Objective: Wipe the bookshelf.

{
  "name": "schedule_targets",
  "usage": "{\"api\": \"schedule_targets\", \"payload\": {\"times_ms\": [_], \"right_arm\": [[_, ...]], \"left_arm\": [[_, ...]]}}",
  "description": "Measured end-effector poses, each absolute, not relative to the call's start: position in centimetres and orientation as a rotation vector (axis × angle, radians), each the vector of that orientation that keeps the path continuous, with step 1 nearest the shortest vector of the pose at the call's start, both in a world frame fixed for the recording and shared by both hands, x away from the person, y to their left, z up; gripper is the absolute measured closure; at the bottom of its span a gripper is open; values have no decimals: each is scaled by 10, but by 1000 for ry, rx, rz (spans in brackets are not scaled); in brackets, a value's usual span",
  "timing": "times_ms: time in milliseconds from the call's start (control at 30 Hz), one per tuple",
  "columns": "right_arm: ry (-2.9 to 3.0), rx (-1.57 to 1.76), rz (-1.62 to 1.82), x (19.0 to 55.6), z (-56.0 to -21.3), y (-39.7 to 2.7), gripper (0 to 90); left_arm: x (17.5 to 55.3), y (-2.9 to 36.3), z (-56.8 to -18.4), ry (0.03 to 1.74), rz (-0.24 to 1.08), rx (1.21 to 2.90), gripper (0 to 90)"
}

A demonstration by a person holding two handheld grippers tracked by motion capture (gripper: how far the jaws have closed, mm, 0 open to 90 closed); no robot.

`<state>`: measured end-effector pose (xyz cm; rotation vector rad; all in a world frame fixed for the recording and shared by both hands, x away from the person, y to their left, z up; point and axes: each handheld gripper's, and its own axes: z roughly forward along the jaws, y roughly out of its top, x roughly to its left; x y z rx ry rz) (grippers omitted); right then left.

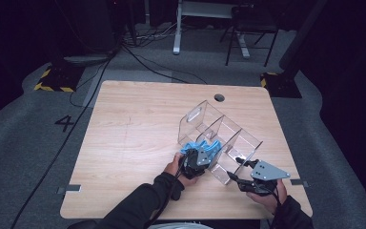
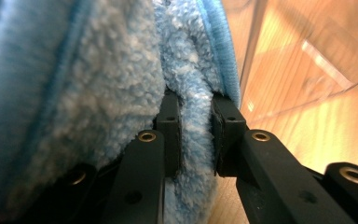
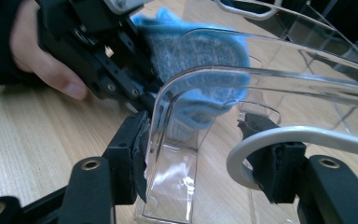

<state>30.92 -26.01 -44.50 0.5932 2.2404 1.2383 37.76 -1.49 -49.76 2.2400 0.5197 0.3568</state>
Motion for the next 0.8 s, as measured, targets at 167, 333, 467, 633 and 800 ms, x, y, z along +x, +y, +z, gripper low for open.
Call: {"api": "schedule_targets", "payload": {"times_ms": [167,333,467,633,800], "right_arm": [[2261,573,1217,310,-445,-258,433],[2253,578,1214,310,-445,-259,432],[2214,615,1186,306,-446,-260,350],[2164,667,1208,297,-441,-273,359],[2160,688,1256,296,-440,-278,447]], "left_arm": [[379,-15,-495,502,353,2240,767],[379,-14,-489,491,351,2210,766],[380,-13,-487,497,360,2216,767],[379,-12,-476,506,370,2162,762],[379,-7,-460,500,366,2081,757]]}}
